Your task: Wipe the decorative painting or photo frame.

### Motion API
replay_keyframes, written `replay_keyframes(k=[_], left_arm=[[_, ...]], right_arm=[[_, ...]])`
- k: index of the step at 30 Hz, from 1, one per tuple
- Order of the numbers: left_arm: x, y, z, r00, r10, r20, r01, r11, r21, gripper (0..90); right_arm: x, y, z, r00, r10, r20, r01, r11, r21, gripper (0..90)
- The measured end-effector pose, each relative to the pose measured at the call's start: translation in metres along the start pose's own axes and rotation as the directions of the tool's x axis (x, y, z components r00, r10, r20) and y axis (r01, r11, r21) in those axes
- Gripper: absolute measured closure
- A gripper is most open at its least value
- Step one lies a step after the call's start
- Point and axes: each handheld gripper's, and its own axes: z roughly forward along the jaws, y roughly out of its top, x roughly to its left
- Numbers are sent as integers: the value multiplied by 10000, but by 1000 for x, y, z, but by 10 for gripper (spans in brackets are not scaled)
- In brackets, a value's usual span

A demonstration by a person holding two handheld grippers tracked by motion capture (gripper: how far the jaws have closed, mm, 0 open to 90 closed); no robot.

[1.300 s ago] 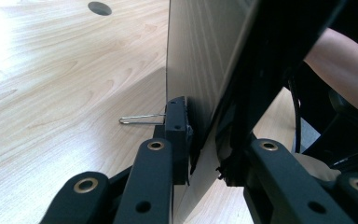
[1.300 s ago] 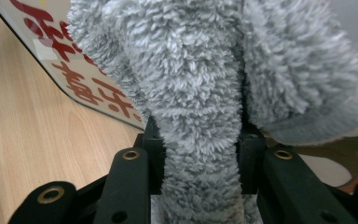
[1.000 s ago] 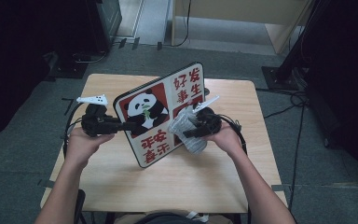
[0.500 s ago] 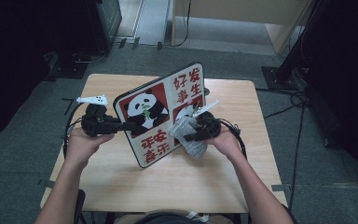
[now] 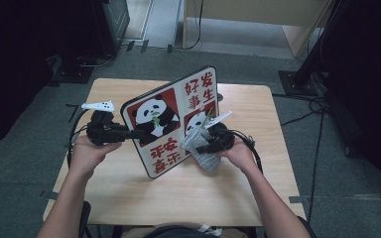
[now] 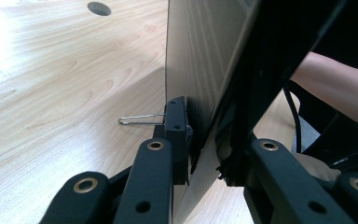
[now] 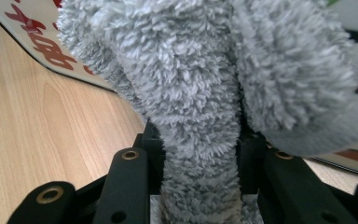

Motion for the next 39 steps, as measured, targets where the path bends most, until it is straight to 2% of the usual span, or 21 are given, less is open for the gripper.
replay_keyframes(k=[9,19,29,39], left_arm=[[0,0,0,10000,-29,-20,29,10000,-17,773],[0,0,0,9999,-119,-108,119,9999,-40,777],[0,0,0,9998,-188,-108,187,9998,-64,778],[0,0,0,9998,-177,-101,176,9998,-54,777]], right_arm=[[-4,-6,6,9999,129,-91,-127,9998,182,651],[-2,-4,-1,9998,170,-94,-167,9993,333,661],[3,4,-23,9999,119,45,-120,9997,211,669],[12,25,-50,9991,-343,241,346,9993,-122,669]])
